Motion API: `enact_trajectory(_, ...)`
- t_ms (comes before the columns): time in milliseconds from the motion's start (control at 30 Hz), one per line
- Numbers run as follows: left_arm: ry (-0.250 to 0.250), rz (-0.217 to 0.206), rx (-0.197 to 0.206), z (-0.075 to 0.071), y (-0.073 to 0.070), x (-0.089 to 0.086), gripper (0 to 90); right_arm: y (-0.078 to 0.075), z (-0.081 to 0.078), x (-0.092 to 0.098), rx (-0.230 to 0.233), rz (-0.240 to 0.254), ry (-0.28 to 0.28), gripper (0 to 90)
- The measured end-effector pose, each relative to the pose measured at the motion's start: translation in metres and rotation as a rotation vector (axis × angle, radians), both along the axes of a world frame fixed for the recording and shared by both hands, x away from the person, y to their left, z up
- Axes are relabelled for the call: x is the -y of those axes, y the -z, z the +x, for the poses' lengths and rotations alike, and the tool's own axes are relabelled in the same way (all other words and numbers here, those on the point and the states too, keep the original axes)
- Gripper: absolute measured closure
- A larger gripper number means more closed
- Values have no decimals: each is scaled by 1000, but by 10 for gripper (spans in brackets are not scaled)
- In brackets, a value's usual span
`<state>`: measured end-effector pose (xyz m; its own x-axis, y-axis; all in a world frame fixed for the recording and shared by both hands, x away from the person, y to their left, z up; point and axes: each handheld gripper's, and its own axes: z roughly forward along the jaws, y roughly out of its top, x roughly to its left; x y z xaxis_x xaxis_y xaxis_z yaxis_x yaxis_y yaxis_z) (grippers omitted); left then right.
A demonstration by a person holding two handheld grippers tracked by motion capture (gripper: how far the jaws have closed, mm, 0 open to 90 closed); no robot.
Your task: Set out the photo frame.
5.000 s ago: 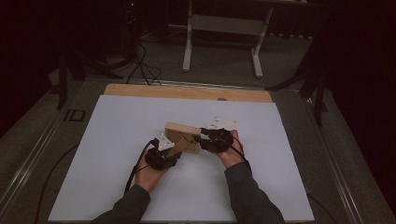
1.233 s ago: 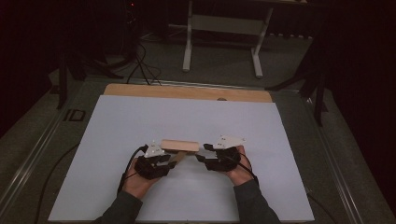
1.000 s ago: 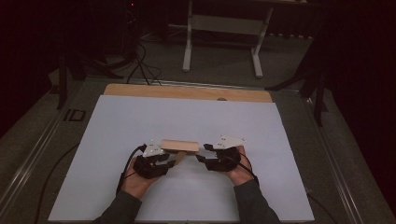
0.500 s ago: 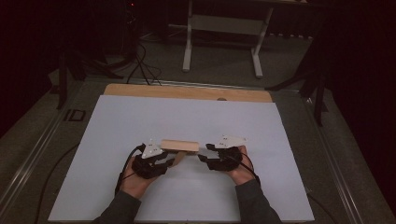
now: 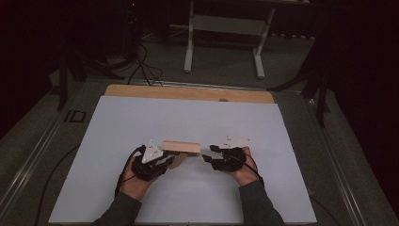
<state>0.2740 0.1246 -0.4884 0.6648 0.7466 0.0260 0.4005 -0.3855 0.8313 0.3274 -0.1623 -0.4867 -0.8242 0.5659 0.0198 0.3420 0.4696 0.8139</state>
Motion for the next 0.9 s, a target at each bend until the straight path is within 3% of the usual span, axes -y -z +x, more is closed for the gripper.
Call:
enact_trajectory(267,-13,-6,22,0,-2,1,792,-1,4,3,19,14,66,629)
enact_trajectory(400,-20,-9,20,2,-1,1,859,-2,6,1,39,46,102,746)
enact_trajectory(600,-31,-8,19,4,-2,1,894,-1,11,-9,51,40,117,883)
enact_trajectory(700,-33,-7,21,5,-2,0,894,-1,16,-13,43,44,123,896)
enact_trajectory(900,-31,0,17,6,-1,1,895,-6,21,-23,16,109,102,896)
